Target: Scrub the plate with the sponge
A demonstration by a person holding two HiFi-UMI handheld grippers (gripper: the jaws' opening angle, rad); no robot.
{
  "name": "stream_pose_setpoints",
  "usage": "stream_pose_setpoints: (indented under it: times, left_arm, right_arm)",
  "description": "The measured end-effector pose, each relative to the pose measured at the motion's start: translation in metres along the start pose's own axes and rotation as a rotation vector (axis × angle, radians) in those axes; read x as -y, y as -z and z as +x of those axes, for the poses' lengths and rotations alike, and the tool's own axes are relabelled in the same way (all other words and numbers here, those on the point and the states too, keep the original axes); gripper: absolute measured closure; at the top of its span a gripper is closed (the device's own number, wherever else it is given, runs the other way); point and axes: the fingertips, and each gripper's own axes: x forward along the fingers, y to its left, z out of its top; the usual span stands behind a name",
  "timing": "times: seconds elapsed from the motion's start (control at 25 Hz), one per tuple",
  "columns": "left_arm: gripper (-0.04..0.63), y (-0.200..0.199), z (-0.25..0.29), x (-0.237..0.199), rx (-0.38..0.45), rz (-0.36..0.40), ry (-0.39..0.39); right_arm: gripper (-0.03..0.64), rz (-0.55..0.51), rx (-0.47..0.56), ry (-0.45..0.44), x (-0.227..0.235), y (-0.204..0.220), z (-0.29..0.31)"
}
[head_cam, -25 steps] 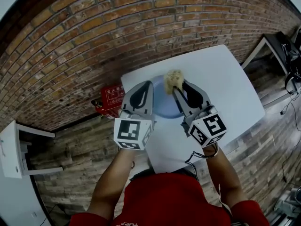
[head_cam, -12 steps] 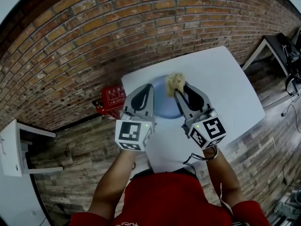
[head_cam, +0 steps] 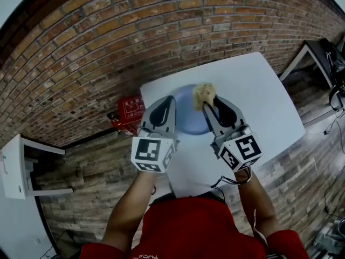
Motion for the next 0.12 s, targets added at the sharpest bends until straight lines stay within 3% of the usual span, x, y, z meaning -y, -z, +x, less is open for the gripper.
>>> stream_pose_setpoints:
  times: [0.12]
  left_arm:
    - [0.582,0.0007,0.0003,-0.0003,-0.002,-0.001,-0.004]
  right_arm:
    - [0.499,0.001,-0.009,0.001,0.0006,-0.0007,-0.0005]
